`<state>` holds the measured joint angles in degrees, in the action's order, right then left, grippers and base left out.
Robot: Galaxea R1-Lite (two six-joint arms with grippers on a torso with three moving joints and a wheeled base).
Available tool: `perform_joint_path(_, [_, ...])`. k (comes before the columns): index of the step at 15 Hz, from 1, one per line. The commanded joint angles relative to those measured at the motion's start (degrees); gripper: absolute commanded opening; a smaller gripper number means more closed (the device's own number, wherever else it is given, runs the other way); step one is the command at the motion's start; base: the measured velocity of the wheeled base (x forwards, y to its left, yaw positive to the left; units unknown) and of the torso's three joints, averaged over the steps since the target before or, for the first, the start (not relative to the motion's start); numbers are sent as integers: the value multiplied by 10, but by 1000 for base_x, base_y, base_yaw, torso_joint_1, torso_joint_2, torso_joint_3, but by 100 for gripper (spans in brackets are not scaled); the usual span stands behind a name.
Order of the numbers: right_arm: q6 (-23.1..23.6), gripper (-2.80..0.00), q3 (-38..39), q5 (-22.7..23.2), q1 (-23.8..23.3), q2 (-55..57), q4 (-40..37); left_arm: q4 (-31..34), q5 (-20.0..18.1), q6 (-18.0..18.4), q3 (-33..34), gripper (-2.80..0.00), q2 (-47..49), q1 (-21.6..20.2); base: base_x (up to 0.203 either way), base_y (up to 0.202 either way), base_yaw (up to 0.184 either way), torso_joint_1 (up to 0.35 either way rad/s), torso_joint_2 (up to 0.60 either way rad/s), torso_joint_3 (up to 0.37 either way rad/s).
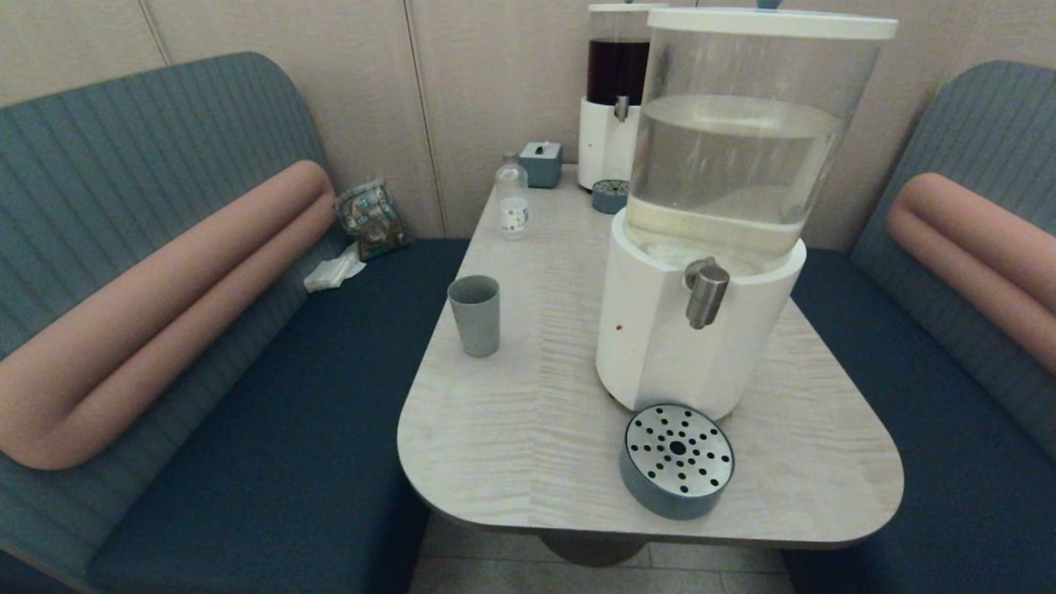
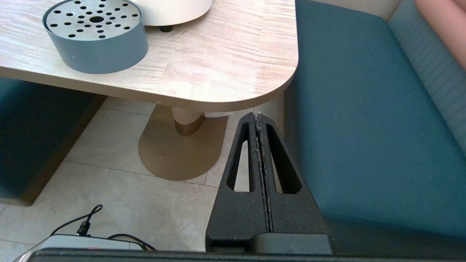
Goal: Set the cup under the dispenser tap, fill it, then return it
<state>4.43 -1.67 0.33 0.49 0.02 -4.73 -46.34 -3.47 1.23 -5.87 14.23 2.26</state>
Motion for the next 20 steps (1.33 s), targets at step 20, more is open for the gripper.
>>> perform_joint_path(20, [1,-280,0,0,0,-3,0,463,28,-6,57,-280,-142,-23,0,0,0,0,0,0])
